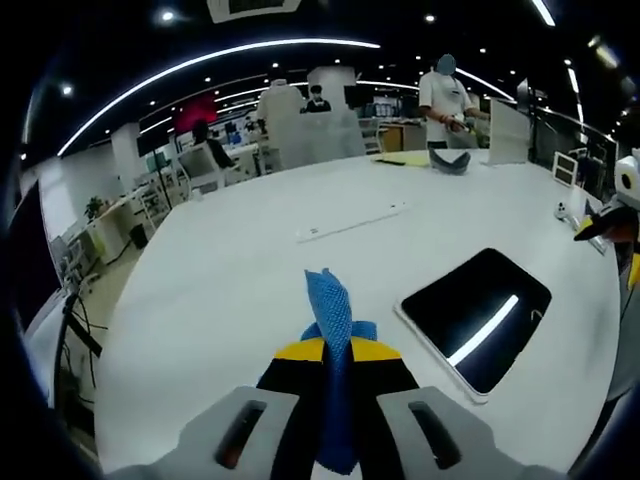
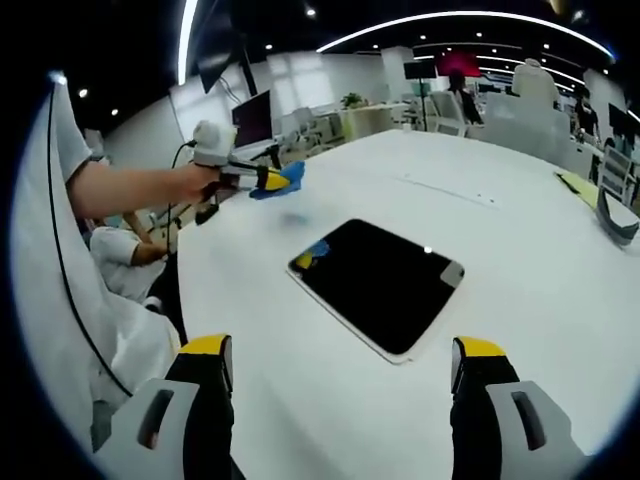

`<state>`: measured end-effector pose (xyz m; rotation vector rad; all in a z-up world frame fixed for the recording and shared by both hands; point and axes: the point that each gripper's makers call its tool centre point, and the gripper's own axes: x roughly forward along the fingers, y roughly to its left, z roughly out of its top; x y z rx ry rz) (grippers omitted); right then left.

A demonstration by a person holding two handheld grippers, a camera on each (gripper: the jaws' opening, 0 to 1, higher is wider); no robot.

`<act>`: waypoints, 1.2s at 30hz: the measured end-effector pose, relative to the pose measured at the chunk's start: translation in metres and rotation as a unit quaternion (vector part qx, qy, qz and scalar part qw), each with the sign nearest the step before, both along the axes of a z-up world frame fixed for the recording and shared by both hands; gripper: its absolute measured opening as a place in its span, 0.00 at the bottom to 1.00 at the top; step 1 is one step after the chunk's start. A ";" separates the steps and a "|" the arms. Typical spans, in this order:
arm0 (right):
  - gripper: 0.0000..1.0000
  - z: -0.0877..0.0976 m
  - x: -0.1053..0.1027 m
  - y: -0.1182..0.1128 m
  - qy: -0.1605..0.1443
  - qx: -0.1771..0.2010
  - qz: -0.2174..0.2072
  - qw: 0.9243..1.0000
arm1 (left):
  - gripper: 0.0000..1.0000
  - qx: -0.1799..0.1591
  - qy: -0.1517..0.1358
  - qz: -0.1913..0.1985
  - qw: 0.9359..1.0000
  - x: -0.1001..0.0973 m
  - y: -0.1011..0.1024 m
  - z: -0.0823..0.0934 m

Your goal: Wipe the mirror surface with the cleaning cloth until all visible marks leave the cleaned area.

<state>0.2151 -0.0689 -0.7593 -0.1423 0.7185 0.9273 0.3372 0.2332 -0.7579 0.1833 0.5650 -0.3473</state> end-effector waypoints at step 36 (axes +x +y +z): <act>0.89 -0.014 -0.003 -0.014 0.016 -0.010 -0.015 1.000 | 0.04 -0.007 -0.010 -0.050 0.999 0.052 -0.068 0.002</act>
